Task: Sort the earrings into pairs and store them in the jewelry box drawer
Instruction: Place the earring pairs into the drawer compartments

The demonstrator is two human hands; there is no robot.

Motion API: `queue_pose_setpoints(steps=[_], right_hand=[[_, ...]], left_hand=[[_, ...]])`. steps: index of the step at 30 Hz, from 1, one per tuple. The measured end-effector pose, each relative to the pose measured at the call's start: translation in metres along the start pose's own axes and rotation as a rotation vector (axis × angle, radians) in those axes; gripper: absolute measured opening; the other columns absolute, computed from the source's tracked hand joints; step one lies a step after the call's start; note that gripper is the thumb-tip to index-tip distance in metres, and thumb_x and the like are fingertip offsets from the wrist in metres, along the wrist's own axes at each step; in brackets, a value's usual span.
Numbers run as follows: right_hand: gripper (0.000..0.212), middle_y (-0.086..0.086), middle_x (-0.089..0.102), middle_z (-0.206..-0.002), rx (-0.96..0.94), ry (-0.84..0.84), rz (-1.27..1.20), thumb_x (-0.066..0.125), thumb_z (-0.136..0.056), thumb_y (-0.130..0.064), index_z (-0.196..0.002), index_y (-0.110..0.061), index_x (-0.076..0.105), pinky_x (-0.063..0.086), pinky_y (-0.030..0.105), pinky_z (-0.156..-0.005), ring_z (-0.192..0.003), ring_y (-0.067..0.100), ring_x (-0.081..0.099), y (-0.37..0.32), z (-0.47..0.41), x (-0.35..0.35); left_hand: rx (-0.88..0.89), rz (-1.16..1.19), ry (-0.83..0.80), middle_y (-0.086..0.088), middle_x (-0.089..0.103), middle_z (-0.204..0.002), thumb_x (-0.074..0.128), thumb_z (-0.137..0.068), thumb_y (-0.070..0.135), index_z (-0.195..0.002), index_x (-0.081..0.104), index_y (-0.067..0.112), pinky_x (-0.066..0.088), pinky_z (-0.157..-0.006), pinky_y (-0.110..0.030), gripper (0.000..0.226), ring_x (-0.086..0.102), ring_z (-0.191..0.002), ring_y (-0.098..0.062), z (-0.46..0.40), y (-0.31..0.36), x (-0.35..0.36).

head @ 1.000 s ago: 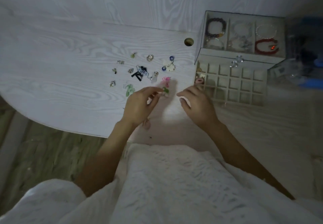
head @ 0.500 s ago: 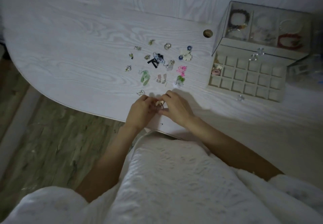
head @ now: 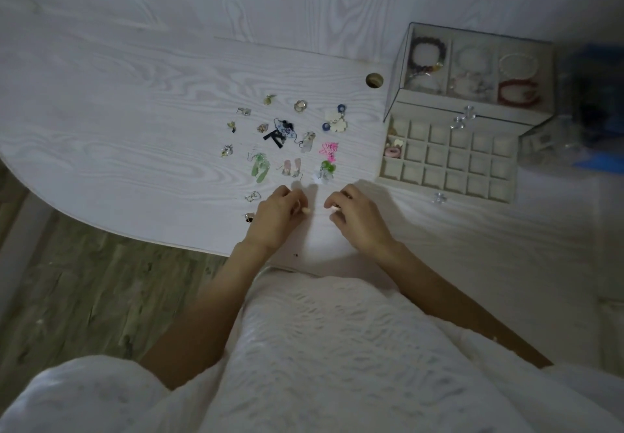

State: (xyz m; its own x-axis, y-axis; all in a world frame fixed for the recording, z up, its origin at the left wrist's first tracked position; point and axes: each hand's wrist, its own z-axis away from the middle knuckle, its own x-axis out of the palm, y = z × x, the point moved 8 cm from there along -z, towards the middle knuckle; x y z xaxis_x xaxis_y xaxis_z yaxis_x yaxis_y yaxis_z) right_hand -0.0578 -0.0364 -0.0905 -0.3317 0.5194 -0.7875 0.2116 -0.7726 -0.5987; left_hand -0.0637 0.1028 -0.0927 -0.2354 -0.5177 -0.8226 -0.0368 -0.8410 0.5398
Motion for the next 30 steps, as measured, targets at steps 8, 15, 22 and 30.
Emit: queue_pose_setpoints(steps=[8,15,22,30], right_hand=[[0.022,0.009,0.061,-0.103,0.240,0.412,-0.216,0.065,-0.080,0.001,-0.100,-0.009,0.067,0.045,0.023,-0.076,-0.086,0.019,0.059,0.062,-0.003,-0.096],[0.028,0.014,0.067,-0.102,0.232,0.285,-0.146,0.064,-0.078,0.005,-0.104,-0.005,0.066,0.054,0.041,-0.083,-0.090,0.028,0.064,0.071,-0.020,-0.094],[0.024,0.014,0.066,-0.101,0.183,0.320,0.079,0.055,-0.084,-0.002,-0.105,-0.005,0.066,0.045,0.029,-0.075,-0.089,0.031,0.061,0.071,-0.007,-0.099],[0.019,0.011,0.061,-0.104,0.167,0.340,0.168,0.056,-0.084,-0.012,-0.101,-0.010,0.067,0.041,0.037,-0.082,-0.097,0.031,0.051,0.078,0.007,-0.092]], left_hand=[[0.001,0.138,-0.011,-0.011,0.068,-0.089,0.070,-0.080,0.022,-0.092,0.068,0.015,0.051,-0.068,-0.033,0.014,0.063,-0.076,-0.025,-0.021,0.020,0.006],[0.056,0.089,-0.013,-0.006,0.071,-0.094,0.070,-0.080,0.022,-0.095,0.068,0.020,0.052,-0.067,-0.032,0.015,0.065,-0.077,-0.023,-0.035,0.036,0.006],[0.063,0.272,0.051,0.003,0.068,-0.082,0.069,-0.083,0.021,-0.097,0.068,0.018,0.050,-0.066,-0.020,0.015,0.062,-0.071,-0.010,-0.046,0.059,-0.002],[0.037,0.358,0.010,-0.003,0.070,-0.084,0.064,-0.085,0.017,-0.100,0.067,0.012,0.050,-0.065,-0.018,0.016,0.061,-0.068,-0.009,-0.090,0.112,0.016]])
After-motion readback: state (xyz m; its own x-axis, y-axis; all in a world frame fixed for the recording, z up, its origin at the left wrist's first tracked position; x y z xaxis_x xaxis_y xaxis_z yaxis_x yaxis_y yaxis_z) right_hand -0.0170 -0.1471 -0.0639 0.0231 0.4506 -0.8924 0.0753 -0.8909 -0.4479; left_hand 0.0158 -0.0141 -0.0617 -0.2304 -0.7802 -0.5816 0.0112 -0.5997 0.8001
